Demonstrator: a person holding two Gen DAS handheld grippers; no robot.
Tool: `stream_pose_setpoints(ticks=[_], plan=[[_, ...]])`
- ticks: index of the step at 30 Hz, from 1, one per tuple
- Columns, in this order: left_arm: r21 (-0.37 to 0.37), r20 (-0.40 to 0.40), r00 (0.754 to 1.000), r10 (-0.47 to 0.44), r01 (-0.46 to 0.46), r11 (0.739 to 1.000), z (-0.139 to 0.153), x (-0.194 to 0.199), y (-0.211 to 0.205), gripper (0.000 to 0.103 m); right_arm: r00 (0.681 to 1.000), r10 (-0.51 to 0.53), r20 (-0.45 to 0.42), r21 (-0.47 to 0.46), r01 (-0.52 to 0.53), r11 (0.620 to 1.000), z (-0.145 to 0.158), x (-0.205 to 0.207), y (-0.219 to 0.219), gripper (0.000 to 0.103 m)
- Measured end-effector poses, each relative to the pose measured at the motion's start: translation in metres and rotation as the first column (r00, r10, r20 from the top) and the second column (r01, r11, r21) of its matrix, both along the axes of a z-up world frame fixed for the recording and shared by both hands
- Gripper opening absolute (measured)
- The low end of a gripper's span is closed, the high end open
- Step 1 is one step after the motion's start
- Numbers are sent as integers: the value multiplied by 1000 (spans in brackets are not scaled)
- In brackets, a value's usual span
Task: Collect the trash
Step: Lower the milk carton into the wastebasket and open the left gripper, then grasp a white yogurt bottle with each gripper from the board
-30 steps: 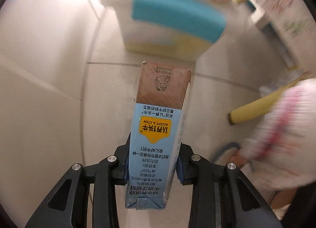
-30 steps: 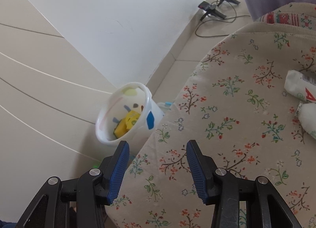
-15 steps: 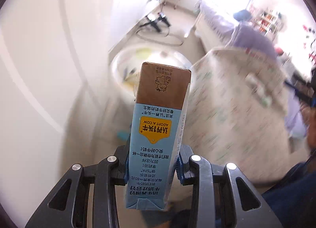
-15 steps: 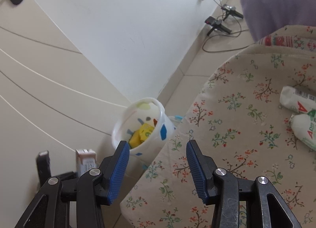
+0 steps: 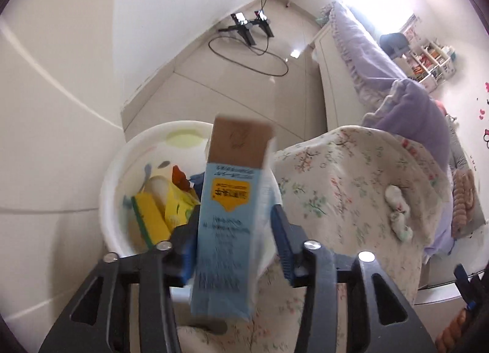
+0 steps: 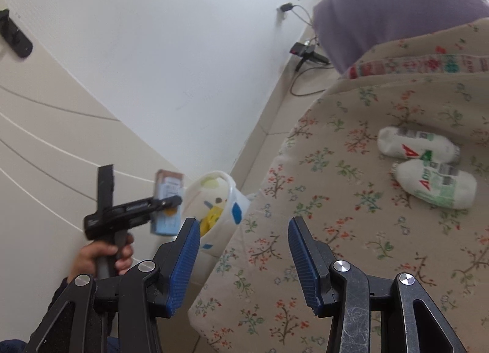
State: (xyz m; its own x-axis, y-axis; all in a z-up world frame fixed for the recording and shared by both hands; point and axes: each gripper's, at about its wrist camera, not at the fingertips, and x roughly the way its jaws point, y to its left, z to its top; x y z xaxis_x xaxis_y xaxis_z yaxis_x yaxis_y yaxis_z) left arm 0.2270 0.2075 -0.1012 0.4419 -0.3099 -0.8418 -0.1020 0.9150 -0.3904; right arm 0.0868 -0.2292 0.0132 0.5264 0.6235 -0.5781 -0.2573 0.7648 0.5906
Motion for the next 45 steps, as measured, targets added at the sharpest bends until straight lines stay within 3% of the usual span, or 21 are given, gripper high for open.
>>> stream_pose_setpoints(ticks=[1,4,10,14,15,20,23,26,31,34,37,39,42,45], plan=[[18,-14,1000,11,-11,1000,-12,4,-3,60,1000,-5,-3,0,5,1000,1,0,-3,53],[40,-25,999,23,-22,999,-19,2,-6,61,1000,-13,7,-6,13,1000,6,-2,-9,53],[93,-26,999,19,-17,996,4,-5,-18,61,998,-70,2,-6,70,998,12,-1,-36,53],[145,-18,999,-37,39,989,51,-12,-43,61,990,-143,-5,-6,143,990,18,5,-61,54],[167,-22,998,-57,59,984,66,-13,-52,61,987,-159,-5,-18,159,987,20,8,-67,59],[299,9,983,-184,173,938,149,-17,-95,62,974,-226,-3,-199,221,955,21,39,-92,69],[313,-3,971,-237,226,922,198,-14,-117,63,978,-203,-54,-275,181,944,-2,68,-102,73],[320,8,954,-299,281,905,251,-12,-151,69,976,-177,-124,-360,122,925,-44,96,-102,73],[309,38,912,-409,379,872,296,-2,-228,82,969,-129,-211,-451,20,892,-101,128,-97,73],[256,10,910,-414,398,881,286,12,-269,82,967,-135,-217,-440,27,898,-113,140,-104,73],[168,-21,922,-388,385,907,248,29,-298,82,968,-95,-232,-400,-6,916,-123,140,-104,72],[124,-64,928,-366,371,920,210,39,-317,82,968,-31,-251,-390,-71,918,-129,137,-94,63],[84,-133,936,-327,339,937,153,50,-334,82,967,60,-249,-428,-165,888,-137,125,-73,43],[13,-186,940,-285,292,956,105,58,-342,82,966,91,-242,-390,-182,903,-133,113,-65,38]])
